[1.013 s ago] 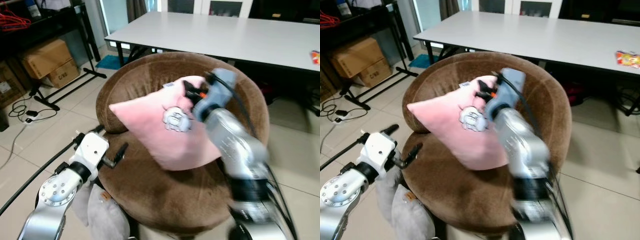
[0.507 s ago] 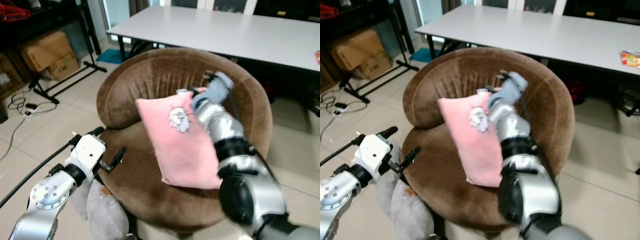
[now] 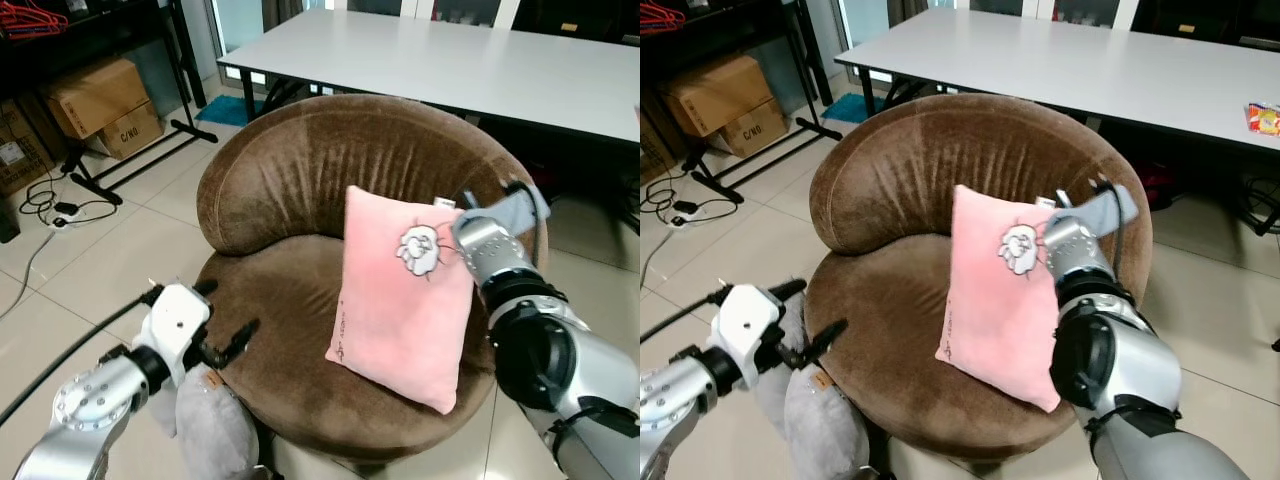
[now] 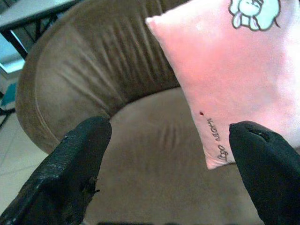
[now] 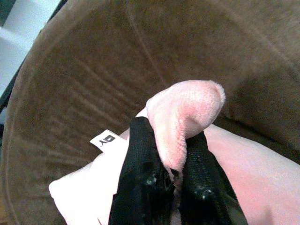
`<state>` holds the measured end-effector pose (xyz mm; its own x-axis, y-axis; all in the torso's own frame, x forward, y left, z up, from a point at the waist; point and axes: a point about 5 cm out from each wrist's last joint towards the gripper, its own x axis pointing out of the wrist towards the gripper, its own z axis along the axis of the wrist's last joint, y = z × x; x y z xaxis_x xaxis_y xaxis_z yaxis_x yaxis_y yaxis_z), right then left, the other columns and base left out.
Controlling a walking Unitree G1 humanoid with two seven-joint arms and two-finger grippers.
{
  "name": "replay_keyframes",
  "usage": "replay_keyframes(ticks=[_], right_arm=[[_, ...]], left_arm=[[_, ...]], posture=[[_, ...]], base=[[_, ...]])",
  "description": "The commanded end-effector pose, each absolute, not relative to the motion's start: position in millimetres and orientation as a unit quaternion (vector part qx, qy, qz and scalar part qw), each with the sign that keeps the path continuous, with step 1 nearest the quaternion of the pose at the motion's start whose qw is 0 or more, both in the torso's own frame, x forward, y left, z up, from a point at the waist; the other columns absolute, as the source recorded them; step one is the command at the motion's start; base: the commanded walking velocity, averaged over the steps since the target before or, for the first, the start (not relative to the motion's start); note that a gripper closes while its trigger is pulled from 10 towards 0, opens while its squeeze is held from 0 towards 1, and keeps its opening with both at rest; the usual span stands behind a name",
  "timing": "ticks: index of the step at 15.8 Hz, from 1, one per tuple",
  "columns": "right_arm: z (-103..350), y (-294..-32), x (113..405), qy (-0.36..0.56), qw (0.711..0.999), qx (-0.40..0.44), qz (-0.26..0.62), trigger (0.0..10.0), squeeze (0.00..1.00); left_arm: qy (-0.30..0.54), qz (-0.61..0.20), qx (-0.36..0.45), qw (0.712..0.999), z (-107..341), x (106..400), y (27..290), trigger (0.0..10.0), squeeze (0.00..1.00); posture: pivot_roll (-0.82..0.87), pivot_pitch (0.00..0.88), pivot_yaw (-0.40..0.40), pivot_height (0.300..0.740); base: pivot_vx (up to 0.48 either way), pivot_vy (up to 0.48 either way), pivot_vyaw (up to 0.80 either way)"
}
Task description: Move the pillow to the sofa from floor
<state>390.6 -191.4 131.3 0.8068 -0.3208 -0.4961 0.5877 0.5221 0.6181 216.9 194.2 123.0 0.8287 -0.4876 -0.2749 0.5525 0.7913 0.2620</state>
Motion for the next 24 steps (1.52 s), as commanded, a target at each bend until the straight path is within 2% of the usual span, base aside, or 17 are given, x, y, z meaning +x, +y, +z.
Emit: replay_keyframes(ticks=[1,3,4,8,9,10,12,13,14,16,19,22,24], right_arm=[[139,-195,393,0.138,0.858,0.417,-0.265,10.0,0.11],[143,-196,395,0.112,0.863,0.432,-0.237,10.0,1.00],[155,-194,401,0.048,0.863,0.480,-0.150,10.0,1.00],[156,-198,400,0.035,0.849,0.510,-0.137,10.0,1.00],[156,-203,399,0.027,0.893,0.430,-0.129,10.0,1.00],[160,-203,399,0.004,0.903,0.416,-0.109,10.0,1.00],[161,-201,393,-0.030,0.944,0.324,-0.055,10.0,1.00],[160,-200,387,-0.042,0.954,0.294,-0.033,10.0,1.00],[159,-198,374,-0.057,0.962,0.266,-0.013,10.0,0.00],[158,-192,356,-0.062,0.975,0.214,0.019,10.0,0.00],[144,-162,308,-0.016,0.991,0.108,0.078,10.0,0.00],[132,-154,284,0.014,0.995,0.061,0.083,10.0,0.00],[128,-153,278,0.029,0.995,0.051,0.077,10.0,0.00]], left_arm=[[0.093,-0.270,0.174,0.942,127,219,198,10.0,0.00],[0.089,-0.268,0.175,0.943,129,222,198,10.0,0.00],[0.080,-0.265,0.177,0.945,132,226,198,10.0,0.00],[0.067,-0.262,0.179,0.946,134,231,195,10.0,0.00],[0.054,-0.233,0.172,0.956,136,236,194,10.0,0.00],[0.047,-0.217,0.171,0.960,137,239,193,10.0,0.00],[0.031,-0.163,0.151,0.974,140,245,190,10.0,0.00],[0.029,-0.147,0.147,0.978,140,246,189,10.0,0.00],[0.024,-0.125,0.142,0.982,140,247,187,10.0,0.00],[0.015,-0.105,0.141,0.984,141,248,186,10.0,0.00],[0.007,-0.068,0.130,0.989,142,251,181,10.0,0.00],[-0.001,-0.063,0.140,0.988,142,250,179,10.0,0.00],[0.002,-0.058,0.135,0.989,141,249,179,10.0,0.00]], posture=[[-0.02,0.000,0.036,0.740],[-0.03,0.000,0.041,0.740],[-0.03,0.000,0.045,0.740],[-0.04,0.000,0.049,0.740],[-0.04,0.000,0.048,0.740],[-0.04,0.000,0.046,0.740],[-0.05,0.000,0.046,0.740],[-0.06,0.000,0.047,0.740],[-0.06,0.000,0.052,0.740],[-0.07,0.000,0.055,0.740],[-0.10,0.000,0.064,0.740],[-0.10,0.000,0.058,0.740],[-0.09,0.000,0.051,0.740]], base=[[0.000,0.000,0.00],[0.000,0.000,0.00],[0.000,0.000,0.00],[0.000,0.000,0.00],[0.000,0.000,0.00],[0.000,0.000,0.00],[0.000,0.000,0.00],[0.000,0.000,0.00],[0.000,0.000,0.00],[0.000,0.000,0.00],[0.000,0.000,0.00],[0.000,0.000,0.00],[0.000,0.000,0.00]])
